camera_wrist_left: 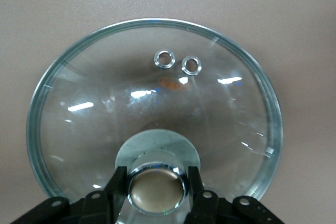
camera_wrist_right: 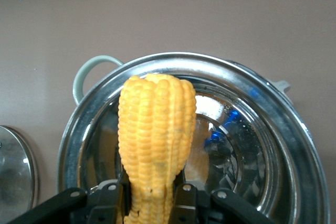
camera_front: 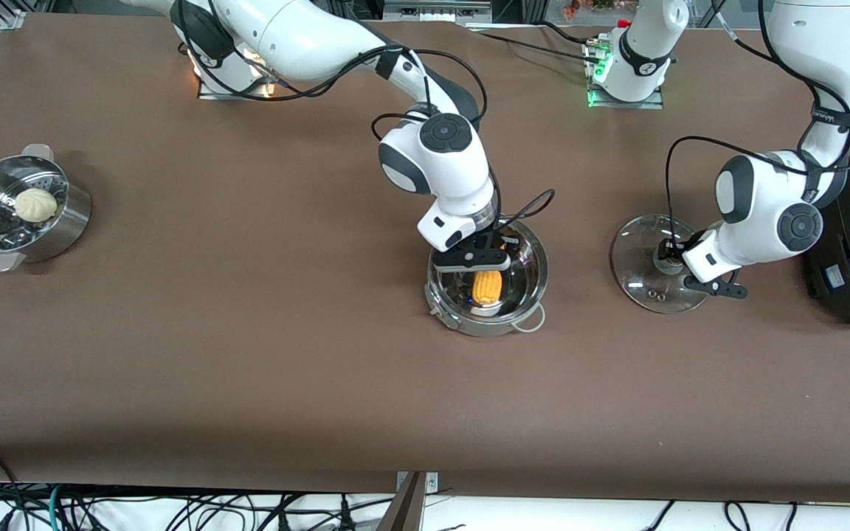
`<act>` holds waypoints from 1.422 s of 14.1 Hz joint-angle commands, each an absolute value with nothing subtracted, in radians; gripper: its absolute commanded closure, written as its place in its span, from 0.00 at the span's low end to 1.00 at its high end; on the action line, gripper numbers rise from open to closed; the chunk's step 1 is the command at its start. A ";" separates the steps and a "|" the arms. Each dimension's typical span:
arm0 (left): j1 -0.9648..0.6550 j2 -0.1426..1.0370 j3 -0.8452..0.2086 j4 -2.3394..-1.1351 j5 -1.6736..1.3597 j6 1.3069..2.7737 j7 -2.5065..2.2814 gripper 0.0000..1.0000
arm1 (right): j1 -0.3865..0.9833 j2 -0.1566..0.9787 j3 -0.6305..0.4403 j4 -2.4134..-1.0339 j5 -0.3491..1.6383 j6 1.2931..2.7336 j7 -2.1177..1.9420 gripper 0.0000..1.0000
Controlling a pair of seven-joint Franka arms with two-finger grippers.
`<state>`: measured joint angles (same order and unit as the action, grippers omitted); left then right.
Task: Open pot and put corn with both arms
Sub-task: 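Carry the corn over the pot while the left gripper lowers the lid, then lower the corn into the pot while the left gripper releases the lid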
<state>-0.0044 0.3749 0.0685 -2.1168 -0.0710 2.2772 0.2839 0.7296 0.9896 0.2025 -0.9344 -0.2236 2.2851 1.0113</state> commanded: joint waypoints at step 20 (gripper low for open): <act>-0.023 -0.221 0.128 -1.924 0.024 1.719 0.017 0.00 | 0.750 1.045 0.206 -0.923 -0.244 2.287 1.028 0.00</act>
<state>-0.0061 -0.2488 0.1533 -2.0275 -0.0225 1.8294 0.1150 0.7470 1.0455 0.2036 -0.9363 -0.2238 2.2953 1.0136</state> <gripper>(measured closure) 0.000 0.194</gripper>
